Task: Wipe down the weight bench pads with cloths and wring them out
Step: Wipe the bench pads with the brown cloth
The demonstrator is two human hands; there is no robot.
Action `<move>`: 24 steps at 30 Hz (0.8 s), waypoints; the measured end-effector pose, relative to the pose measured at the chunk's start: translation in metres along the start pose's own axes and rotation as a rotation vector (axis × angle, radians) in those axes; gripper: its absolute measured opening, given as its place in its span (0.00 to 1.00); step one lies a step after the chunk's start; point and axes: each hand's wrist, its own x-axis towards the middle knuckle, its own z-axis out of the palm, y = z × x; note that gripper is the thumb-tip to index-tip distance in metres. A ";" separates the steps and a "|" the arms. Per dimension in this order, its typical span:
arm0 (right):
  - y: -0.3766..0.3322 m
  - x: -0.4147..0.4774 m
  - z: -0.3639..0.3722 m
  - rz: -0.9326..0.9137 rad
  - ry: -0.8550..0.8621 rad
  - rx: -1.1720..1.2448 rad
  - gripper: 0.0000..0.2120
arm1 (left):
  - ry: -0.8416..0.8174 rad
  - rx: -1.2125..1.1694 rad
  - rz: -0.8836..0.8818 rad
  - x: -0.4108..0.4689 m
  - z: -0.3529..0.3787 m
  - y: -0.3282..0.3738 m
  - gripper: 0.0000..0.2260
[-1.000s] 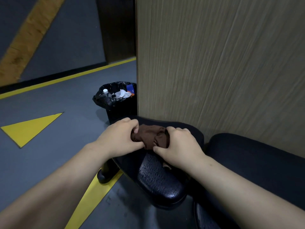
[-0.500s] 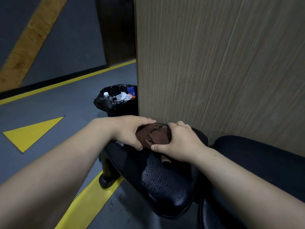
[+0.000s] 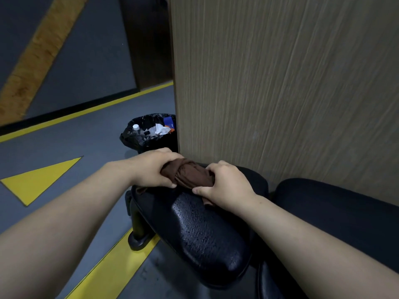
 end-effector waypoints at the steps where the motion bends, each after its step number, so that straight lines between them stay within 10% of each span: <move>1: 0.002 -0.001 -0.003 -0.001 -0.012 -0.012 0.29 | -0.033 0.018 -0.055 -0.003 -0.006 -0.002 0.40; 6: 0.021 -0.010 -0.024 -0.039 -0.155 -0.066 0.43 | -0.291 -0.085 -0.167 -0.026 -0.030 -0.013 0.33; 11: 0.023 -0.008 -0.031 -0.040 -0.168 -0.034 0.47 | -0.088 0.011 -0.147 -0.009 -0.018 -0.007 0.20; 19: 0.026 -0.007 -0.020 -0.124 -0.115 -0.081 0.38 | -0.057 -0.014 -0.027 -0.001 -0.013 -0.005 0.43; 24: 0.027 -0.013 -0.004 -0.139 -0.023 -0.077 0.38 | -0.068 -0.154 0.045 -0.002 0.006 0.007 0.23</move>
